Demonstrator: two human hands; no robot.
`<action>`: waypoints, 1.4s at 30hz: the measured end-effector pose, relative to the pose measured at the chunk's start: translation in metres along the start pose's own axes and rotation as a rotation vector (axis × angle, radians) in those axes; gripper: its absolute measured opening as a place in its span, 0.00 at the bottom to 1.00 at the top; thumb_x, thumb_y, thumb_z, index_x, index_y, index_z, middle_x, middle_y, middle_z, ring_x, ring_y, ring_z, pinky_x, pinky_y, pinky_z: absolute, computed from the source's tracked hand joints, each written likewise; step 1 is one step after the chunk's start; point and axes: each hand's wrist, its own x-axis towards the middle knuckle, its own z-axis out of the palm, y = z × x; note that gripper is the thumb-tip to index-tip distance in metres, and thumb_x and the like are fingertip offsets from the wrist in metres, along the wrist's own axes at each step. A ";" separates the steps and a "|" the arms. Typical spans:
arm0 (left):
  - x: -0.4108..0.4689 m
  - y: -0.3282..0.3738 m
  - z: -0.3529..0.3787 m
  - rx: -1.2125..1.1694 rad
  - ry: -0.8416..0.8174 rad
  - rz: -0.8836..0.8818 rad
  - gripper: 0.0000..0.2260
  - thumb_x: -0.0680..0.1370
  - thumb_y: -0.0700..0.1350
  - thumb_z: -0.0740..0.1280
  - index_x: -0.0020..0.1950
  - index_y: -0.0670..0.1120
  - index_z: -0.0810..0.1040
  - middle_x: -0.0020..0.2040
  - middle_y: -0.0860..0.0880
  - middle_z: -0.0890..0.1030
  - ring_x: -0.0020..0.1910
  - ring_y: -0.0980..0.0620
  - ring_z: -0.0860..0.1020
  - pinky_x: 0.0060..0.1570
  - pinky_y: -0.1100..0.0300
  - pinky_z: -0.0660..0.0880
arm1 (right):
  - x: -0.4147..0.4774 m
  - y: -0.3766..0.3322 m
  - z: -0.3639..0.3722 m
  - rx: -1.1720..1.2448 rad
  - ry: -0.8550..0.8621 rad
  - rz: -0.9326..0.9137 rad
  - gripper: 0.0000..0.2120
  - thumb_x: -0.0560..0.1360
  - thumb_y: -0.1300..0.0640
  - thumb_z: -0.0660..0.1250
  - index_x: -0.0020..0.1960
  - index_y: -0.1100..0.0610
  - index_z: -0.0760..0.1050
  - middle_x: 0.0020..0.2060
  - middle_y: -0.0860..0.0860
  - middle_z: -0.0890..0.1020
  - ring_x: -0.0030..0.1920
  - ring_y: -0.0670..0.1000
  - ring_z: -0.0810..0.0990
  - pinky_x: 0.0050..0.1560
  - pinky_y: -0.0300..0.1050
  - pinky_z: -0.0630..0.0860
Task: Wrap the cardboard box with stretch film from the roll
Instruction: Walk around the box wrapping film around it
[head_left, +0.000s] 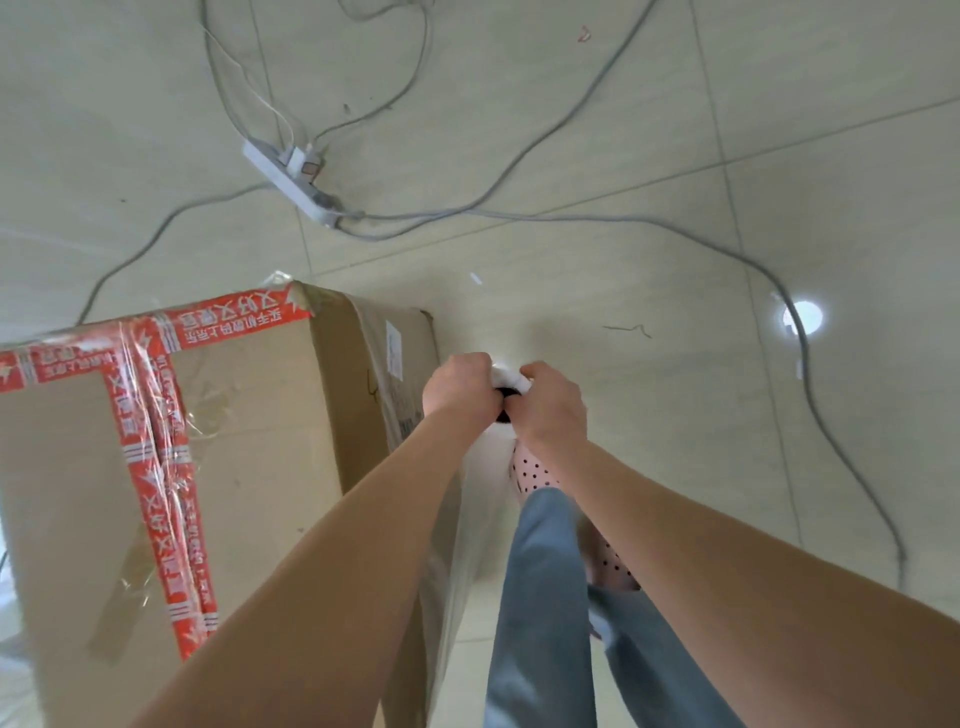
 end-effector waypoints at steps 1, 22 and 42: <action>0.004 -0.003 -0.002 -0.057 -0.002 -0.049 0.03 0.75 0.41 0.61 0.45 0.43 0.72 0.42 0.46 0.75 0.41 0.45 0.75 0.35 0.58 0.70 | 0.003 -0.007 -0.002 -0.004 0.013 -0.010 0.17 0.73 0.60 0.63 0.62 0.53 0.73 0.52 0.53 0.80 0.53 0.57 0.78 0.46 0.42 0.69; 0.073 -0.029 -0.061 0.229 0.022 0.157 0.11 0.74 0.38 0.62 0.54 0.45 0.77 0.51 0.45 0.79 0.50 0.44 0.78 0.39 0.56 0.70 | 0.041 -0.081 0.015 0.154 -0.015 0.031 0.12 0.72 0.63 0.64 0.55 0.57 0.77 0.40 0.50 0.75 0.44 0.57 0.79 0.42 0.48 0.79; 0.106 -0.021 -0.103 0.171 -0.032 0.145 0.12 0.77 0.41 0.60 0.59 0.46 0.75 0.52 0.45 0.78 0.50 0.43 0.77 0.42 0.56 0.72 | 0.073 -0.128 0.001 0.088 -0.037 0.042 0.06 0.67 0.62 0.62 0.44 0.58 0.74 0.40 0.56 0.81 0.41 0.58 0.79 0.45 0.55 0.81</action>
